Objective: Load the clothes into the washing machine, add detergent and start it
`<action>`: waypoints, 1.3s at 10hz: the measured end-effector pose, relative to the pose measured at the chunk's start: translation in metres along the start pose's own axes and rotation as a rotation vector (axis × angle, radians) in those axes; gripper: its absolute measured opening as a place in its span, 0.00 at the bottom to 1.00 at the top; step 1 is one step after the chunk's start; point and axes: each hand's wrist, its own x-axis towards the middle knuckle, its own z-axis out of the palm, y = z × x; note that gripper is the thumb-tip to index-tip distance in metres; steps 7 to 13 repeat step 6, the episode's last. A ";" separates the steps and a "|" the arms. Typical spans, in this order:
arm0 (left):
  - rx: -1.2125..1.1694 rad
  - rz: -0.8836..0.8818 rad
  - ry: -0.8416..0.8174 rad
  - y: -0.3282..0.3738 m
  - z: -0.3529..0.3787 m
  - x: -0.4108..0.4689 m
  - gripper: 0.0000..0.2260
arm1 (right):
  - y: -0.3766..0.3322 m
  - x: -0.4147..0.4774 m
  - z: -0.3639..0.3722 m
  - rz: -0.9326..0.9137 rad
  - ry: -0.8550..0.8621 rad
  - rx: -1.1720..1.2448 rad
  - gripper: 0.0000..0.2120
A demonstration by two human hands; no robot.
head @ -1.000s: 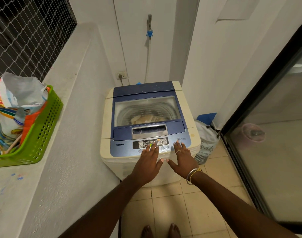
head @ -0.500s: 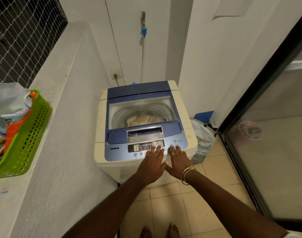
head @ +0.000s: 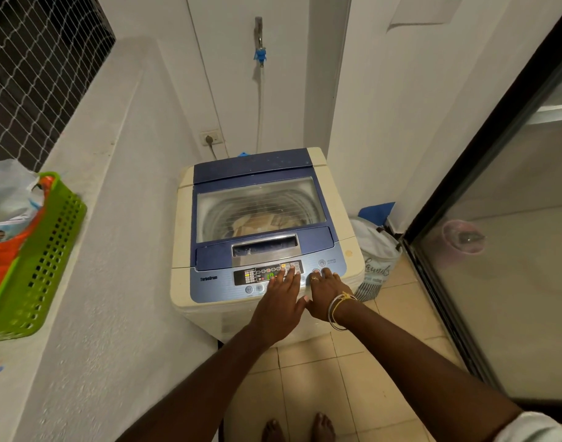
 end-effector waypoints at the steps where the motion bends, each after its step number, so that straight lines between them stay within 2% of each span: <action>1: 0.000 -0.008 0.006 -0.001 -0.003 -0.007 0.28 | -0.004 0.008 -0.014 -0.004 -0.104 -0.107 0.29; 2: 0.005 -0.007 0.021 -0.005 -0.006 -0.015 0.28 | -0.007 0.011 -0.020 -0.006 -0.113 -0.116 0.27; 3: 0.015 -0.034 0.040 -0.016 -0.011 -0.027 0.28 | -0.012 0.002 -0.010 -0.024 0.026 -0.016 0.25; 6: -0.025 -0.131 0.082 -0.046 -0.016 -0.057 0.27 | -0.027 -0.015 0.016 -0.052 0.179 0.113 0.34; 13: -0.025 -0.131 0.082 -0.046 -0.016 -0.057 0.27 | -0.027 -0.015 0.016 -0.052 0.179 0.113 0.34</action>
